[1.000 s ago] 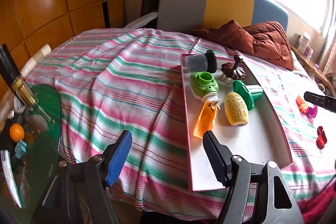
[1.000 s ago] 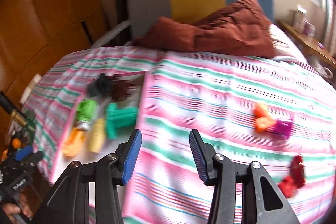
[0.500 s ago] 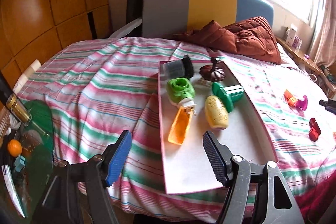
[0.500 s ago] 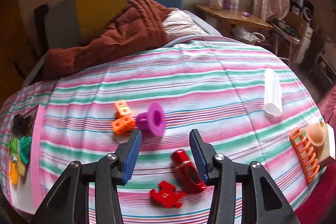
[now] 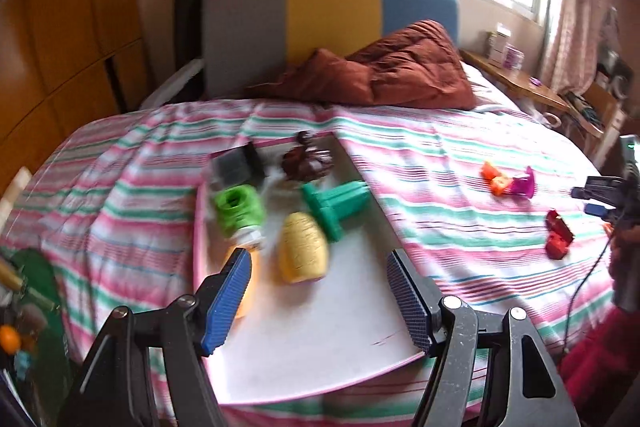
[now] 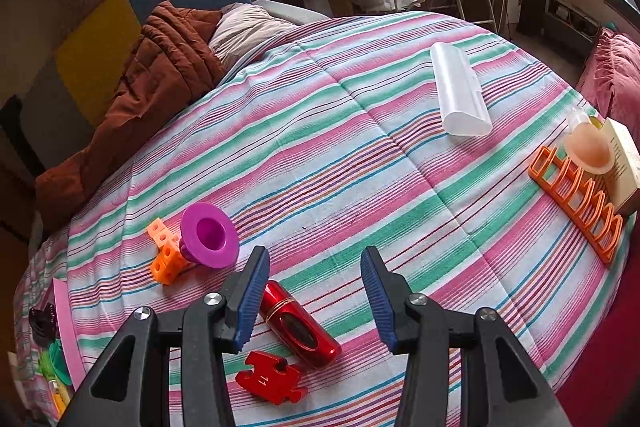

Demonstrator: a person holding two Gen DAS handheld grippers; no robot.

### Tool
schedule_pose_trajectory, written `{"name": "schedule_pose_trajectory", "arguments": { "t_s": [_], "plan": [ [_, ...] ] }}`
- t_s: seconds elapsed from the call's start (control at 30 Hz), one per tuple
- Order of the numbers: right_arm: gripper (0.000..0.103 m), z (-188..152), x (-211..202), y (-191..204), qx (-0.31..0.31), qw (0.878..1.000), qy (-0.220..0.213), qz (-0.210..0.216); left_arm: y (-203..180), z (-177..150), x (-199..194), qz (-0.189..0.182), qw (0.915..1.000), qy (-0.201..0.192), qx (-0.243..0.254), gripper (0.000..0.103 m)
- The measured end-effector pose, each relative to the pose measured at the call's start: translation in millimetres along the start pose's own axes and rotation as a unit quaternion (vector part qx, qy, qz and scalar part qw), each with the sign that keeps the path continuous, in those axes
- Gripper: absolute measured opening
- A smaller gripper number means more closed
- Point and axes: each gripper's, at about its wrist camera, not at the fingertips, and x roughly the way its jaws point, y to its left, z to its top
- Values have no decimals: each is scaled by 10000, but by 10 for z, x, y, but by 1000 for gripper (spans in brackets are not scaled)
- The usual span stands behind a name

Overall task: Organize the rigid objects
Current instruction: 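Move both grippers back toward the remaining toys on the bedspread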

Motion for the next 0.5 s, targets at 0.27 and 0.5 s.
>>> {"name": "schedule_pose_trajectory", "arguments": {
  "t_s": [0.27,0.5],
  "plan": [
    [48,21,54,-113,314,9993,173,124,-605,176,183,-629,9965,207,506,71],
    [48,47,23,-147,420,9988,128,214,-988,244,476,-915,9915,515,768,71]
  ]
}}
